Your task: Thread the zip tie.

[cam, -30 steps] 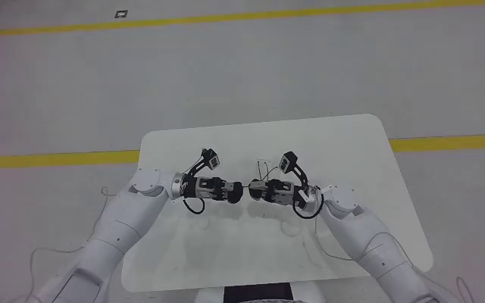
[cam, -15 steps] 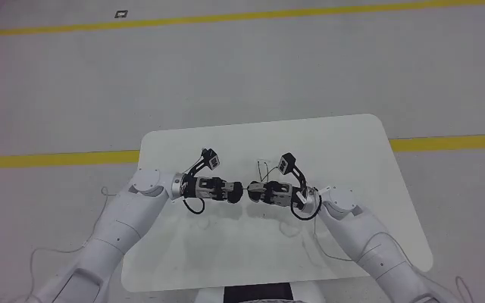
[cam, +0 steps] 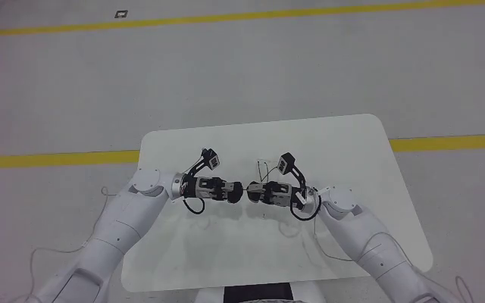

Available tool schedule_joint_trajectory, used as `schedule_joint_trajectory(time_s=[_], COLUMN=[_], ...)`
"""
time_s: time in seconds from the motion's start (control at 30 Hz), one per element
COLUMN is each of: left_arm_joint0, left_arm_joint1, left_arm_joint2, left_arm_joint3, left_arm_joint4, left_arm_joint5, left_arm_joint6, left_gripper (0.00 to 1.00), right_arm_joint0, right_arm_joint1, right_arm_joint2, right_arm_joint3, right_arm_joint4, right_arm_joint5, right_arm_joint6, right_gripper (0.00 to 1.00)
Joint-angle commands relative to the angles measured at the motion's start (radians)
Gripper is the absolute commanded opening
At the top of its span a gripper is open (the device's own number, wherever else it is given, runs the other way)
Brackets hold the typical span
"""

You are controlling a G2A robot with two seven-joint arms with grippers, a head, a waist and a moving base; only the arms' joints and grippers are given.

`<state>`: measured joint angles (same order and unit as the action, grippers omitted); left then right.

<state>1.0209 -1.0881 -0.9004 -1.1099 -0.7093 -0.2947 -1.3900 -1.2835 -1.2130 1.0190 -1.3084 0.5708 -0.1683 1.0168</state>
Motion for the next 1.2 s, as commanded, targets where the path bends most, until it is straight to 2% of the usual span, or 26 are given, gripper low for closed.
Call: schedule_joint_trajectory(time_s=[0.0,0.73,1.17], left_arm_joint0=[0.000,0.000,0.000], left_arm_joint1=[0.000,0.000,0.000], left_arm_joint2=[0.000,0.000,0.000], left_arm_joint3=[0.000,0.000,0.000], left_arm_joint4=[0.000,0.000,0.000], left_arm_joint5=[0.000,0.000,0.000], left_arm_joint6=[0.000,0.000,0.000], left_gripper=[0.17,0.15,0.05], right_arm_joint0=[0.000,0.009,0.015], right_arm_joint1=[0.000,-0.001,-0.003], right_arm_joint2=[0.000,-0.012,-0.020], right_arm_joint3=[0.000,-0.005,-0.002], right_arm_joint4=[0.001,-0.001,0.002], right_arm_joint5=[0.000,0.000,-0.002], right_arm_joint6=[0.000,0.010,0.012], right_gripper=[0.00,0.00,0.00])
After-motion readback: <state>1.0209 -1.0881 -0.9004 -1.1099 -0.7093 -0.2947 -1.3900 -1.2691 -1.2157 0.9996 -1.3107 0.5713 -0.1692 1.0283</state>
